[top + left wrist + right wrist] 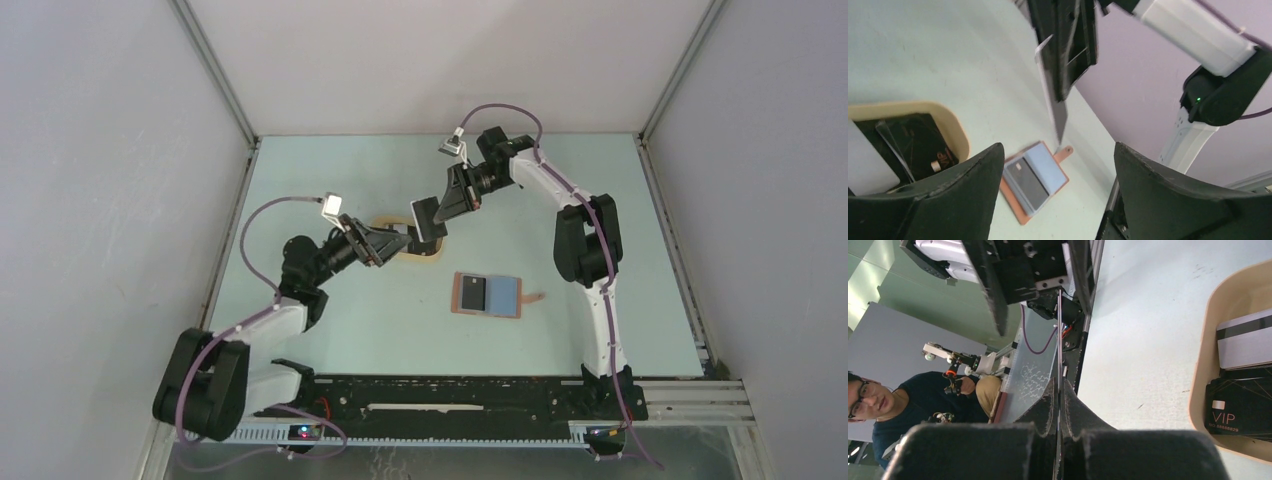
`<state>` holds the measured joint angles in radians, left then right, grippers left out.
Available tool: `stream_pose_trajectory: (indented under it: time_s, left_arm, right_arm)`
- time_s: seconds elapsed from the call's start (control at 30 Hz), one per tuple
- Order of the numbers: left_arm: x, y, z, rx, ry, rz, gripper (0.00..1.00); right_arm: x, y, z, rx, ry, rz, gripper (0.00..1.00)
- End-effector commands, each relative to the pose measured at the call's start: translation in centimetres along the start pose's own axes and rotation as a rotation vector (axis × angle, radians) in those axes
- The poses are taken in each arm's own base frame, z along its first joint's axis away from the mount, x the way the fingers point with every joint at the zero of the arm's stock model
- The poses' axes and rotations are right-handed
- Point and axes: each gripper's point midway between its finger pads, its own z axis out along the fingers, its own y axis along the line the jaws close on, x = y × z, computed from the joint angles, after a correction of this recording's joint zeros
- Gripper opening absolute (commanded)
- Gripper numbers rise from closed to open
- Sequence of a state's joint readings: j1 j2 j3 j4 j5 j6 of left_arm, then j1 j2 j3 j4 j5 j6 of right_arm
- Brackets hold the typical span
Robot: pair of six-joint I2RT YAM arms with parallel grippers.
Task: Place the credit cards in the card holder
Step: Place the credit card in the storage box.
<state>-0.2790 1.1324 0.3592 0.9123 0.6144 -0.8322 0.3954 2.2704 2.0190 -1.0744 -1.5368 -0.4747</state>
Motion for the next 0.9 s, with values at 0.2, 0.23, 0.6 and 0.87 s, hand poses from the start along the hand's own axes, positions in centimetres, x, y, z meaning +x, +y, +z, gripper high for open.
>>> stream_pose_trajectory:
  time_s: [0.2,0.23,0.6,0.87]
  left_arm:
    - [0.3,-1.0,2.4,0.211,0.040,-0.152,0.55]
    - [0.4,-0.9,2.6,0.216,0.049,-0.172,0.53]
    - [0.5,-0.4,2.9,0.196,0.046,-0.173,0.41]
    - [0.4,0.5,3.3,0.177,0.046,-0.197,0.21]
  right_arm:
    - [-1.0,1.7,0.9,-0.078,-0.015,-0.034,0.00]
    - [-0.9,1.6,0.9,-0.078,-0.016,-0.030,0.00]
    - [-0.9,1.6,0.9,-0.083,-0.016,-0.023,0.00]
    - [-1.0,1.8,1.0,-0.090,-0.018,-0.026,0.00]
